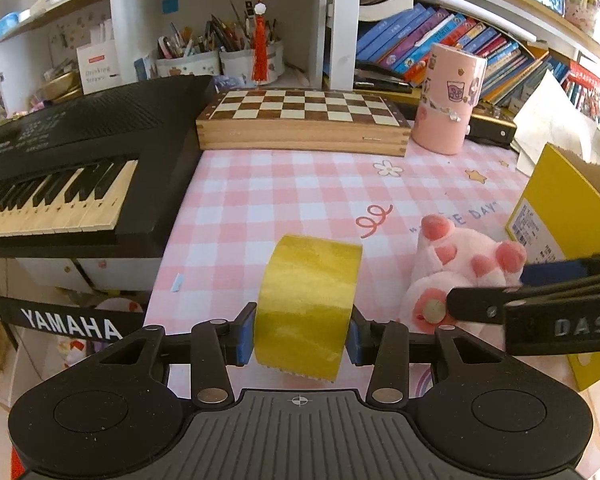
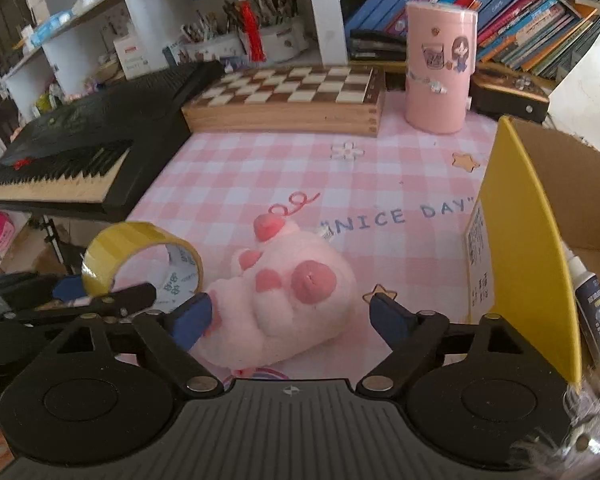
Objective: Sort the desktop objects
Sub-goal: 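Grasp the pink plush pig with the right tool while the left tool grasps the yellow tape roll, then lift the plush pig and tape roll and carry both over the yellow box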
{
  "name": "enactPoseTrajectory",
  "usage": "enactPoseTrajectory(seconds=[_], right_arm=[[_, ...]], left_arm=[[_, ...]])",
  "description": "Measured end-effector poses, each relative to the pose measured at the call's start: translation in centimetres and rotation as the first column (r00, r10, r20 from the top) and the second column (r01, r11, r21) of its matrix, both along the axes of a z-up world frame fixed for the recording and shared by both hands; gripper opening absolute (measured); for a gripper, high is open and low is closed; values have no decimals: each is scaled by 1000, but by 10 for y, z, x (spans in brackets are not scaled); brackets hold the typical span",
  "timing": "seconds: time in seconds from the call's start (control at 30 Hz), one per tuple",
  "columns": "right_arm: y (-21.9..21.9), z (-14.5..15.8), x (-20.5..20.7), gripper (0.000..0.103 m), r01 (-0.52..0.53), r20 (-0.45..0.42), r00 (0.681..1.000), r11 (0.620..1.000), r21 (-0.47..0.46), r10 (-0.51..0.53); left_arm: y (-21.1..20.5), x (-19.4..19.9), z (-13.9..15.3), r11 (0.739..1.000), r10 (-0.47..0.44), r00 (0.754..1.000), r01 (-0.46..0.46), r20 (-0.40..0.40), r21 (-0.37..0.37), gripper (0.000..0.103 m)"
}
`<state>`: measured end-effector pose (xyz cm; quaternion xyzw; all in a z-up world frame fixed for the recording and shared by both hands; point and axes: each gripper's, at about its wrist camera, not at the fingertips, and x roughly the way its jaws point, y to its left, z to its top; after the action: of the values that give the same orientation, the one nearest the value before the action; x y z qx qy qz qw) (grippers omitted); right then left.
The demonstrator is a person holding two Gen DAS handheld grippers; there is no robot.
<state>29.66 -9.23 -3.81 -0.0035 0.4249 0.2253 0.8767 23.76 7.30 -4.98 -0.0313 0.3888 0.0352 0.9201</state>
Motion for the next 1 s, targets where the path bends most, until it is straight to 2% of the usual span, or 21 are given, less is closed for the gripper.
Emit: enactPoseTrajectory(seconds=[0.2, 0.3, 0.43, 0.57, 0.67, 0.8, 1.0], right_arm=[[1, -12, 14, 100, 44, -68, 997, 999, 23, -42], [3, -15, 23, 100, 72, -119, 991, 996, 60, -64], [7, -18, 32, 99, 110, -165, 982, 990, 93, -93], [14, -20, 37, 78, 105, -171, 982, 986, 133, -82], [19, -17, 38, 68, 96, -152, 986, 987, 129, -76], [13, -7, 30, 65, 80, -142, 988, 985, 152, -59], [-3, 16, -3, 65, 21, -47, 999, 991, 135, -15]], left_arm=[[19, -14, 14, 988, 65, 998, -61, 23, -139, 41], [22, -21, 18, 985, 82, 996, -78, 23, -156, 38], [20, -30, 26, 989, 84, 996, -79, 33, -126, 38], [18, -38, 31, 992, 76, 996, -72, 36, -102, 38], [19, -43, 32, 991, 83, 996, -79, 36, -105, 38], [19, -52, 37, 990, 86, 995, -79, 53, -118, 38], [10, -69, 47, 990, 63, 994, -50, 92, -135, 38]])
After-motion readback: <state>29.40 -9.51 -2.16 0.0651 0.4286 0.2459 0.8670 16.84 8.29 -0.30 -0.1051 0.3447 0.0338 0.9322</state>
